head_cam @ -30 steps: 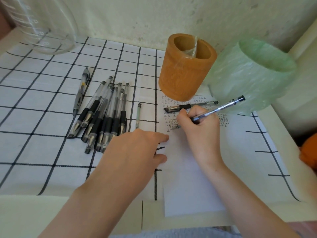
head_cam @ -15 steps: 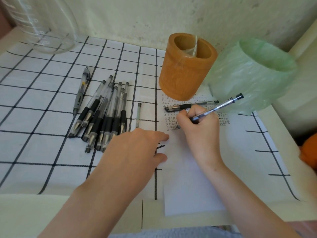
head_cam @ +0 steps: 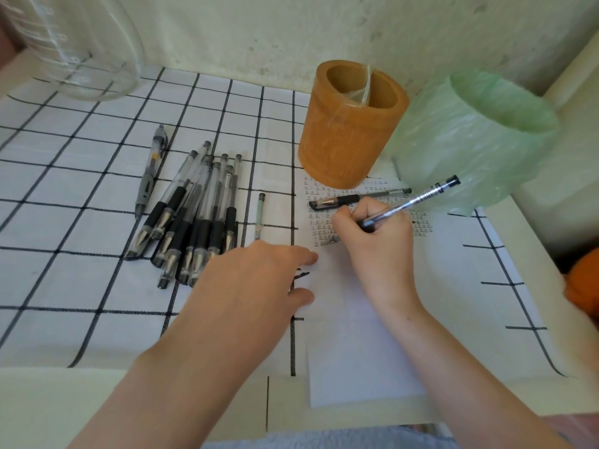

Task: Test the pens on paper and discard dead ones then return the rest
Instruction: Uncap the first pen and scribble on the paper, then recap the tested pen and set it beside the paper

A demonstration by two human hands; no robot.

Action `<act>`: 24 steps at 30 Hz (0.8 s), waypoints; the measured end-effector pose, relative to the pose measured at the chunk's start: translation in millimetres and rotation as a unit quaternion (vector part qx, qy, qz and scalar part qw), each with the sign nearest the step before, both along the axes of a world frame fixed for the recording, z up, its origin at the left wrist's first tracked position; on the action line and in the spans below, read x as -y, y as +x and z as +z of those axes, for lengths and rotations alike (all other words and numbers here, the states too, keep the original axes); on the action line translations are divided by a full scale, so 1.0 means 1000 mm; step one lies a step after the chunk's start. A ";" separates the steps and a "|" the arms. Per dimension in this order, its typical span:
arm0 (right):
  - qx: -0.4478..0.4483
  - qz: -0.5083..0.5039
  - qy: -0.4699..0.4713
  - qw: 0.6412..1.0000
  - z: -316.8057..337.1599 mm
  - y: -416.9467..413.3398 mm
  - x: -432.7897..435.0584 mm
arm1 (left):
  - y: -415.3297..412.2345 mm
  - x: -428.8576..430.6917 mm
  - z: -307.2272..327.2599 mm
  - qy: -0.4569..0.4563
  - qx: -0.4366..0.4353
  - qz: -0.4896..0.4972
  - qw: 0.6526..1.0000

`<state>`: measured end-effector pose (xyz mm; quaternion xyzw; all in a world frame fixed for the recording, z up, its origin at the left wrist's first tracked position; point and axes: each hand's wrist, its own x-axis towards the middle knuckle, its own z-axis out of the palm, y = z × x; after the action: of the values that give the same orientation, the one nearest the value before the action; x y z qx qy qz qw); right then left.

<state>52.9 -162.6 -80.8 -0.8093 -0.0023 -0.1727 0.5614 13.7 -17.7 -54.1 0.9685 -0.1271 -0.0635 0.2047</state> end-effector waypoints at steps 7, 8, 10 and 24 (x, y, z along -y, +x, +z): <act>-0.008 -0.013 -0.008 1.000 0.001 0.000 -0.001 | 0.001 0.001 0.000 0.009 -0.006 0.002 1.000; -0.009 -0.015 -0.007 1.000 0.001 0.000 -0.001 | 0.001 0.001 0.000 0.011 -0.006 0.001 1.000; -0.010 -0.016 -0.010 1.000 0.001 0.000 -0.001 | 0.001 0.001 0.002 0.011 -0.011 0.001 1.000; -0.218 0.018 0.247 0.944 0.036 0.008 0.016 | 0.000 0.006 0.009 -0.160 -0.006 0.061 0.985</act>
<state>61.0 -178.4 -44.5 -0.6633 0.1480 0.0227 0.7332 13.4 -23.3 -45.0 0.9289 -0.0749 -0.0354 0.3610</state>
